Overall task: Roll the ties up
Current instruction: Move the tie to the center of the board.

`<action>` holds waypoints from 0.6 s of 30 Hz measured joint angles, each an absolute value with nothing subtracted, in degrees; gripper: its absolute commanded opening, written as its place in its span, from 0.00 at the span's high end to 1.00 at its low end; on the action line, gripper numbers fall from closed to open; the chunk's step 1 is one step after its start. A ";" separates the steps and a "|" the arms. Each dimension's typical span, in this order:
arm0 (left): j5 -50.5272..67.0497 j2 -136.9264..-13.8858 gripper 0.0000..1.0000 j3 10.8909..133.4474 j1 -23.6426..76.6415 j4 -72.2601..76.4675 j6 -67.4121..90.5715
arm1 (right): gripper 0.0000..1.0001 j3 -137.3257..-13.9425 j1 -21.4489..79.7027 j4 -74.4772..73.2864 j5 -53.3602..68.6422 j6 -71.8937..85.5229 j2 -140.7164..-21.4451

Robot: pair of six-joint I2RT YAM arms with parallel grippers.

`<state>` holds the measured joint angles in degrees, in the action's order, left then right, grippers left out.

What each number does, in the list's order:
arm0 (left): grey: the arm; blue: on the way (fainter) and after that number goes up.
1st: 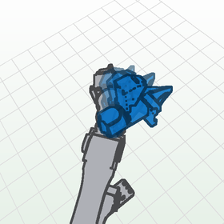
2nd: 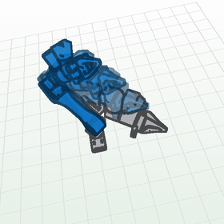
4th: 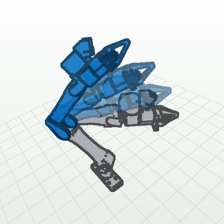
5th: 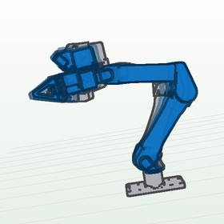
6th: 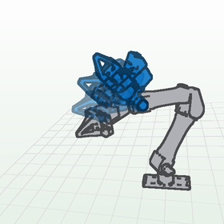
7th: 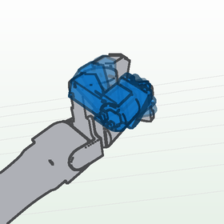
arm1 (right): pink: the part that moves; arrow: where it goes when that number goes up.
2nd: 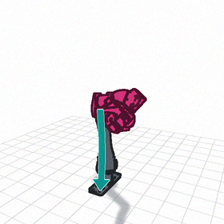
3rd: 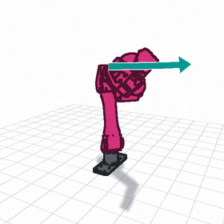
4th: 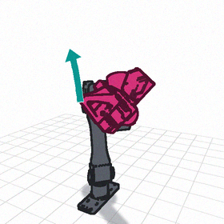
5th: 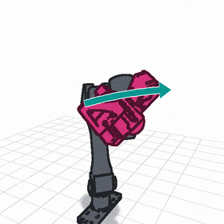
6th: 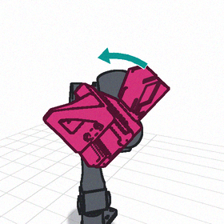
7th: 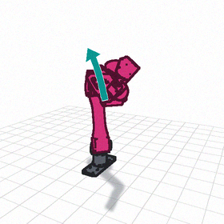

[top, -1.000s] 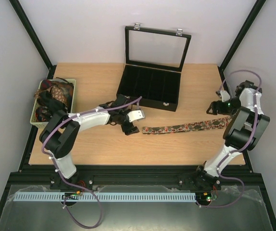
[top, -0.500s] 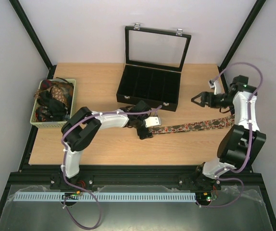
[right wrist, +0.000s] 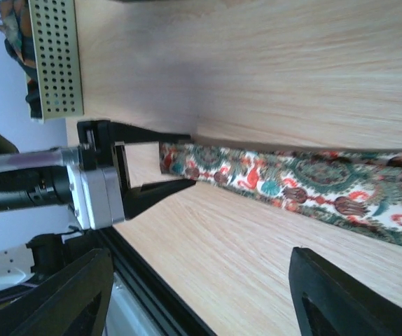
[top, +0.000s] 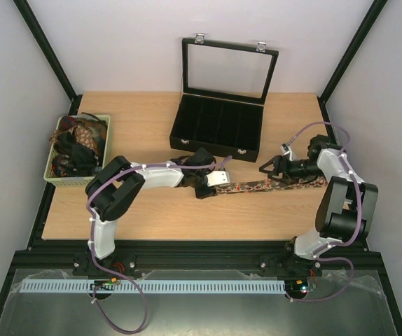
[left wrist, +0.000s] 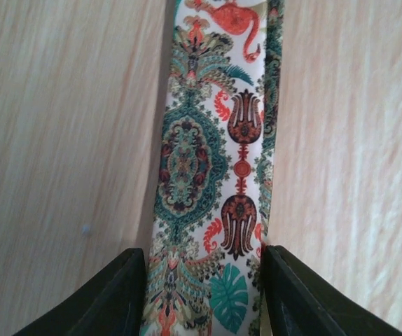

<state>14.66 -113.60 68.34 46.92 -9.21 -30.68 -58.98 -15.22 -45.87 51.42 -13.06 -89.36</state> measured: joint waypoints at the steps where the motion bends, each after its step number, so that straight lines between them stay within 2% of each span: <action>1: 14.59 -113.30 0.38 67.99 46.41 -9.21 -30.63 | 0.36 -58.43 -14.15 -45.28 51.42 -12.23 -89.43; 5: 15.00 -112.38 0.30 66.83 44.05 -8.78 -30.46 | 0.48 -57.36 -9.08 -41.56 51.24 -8.64 -90.39; 10: 18.13 -107.02 0.29 60.51 41.23 -7.90 -30.35 | 0.57 -57.34 -2.48 -38.17 50.52 -5.76 -94.83; 14: 19.59 -102.85 0.24 56.66 39.79 -6.90 -30.68 | 0.62 -57.36 1.93 -35.66 50.13 -3.31 -98.50; 18: 20.18 -102.83 0.26 56.66 40.80 -5.58 -30.61 | 0.70 -58.48 2.55 -35.59 49.63 -2.76 -100.42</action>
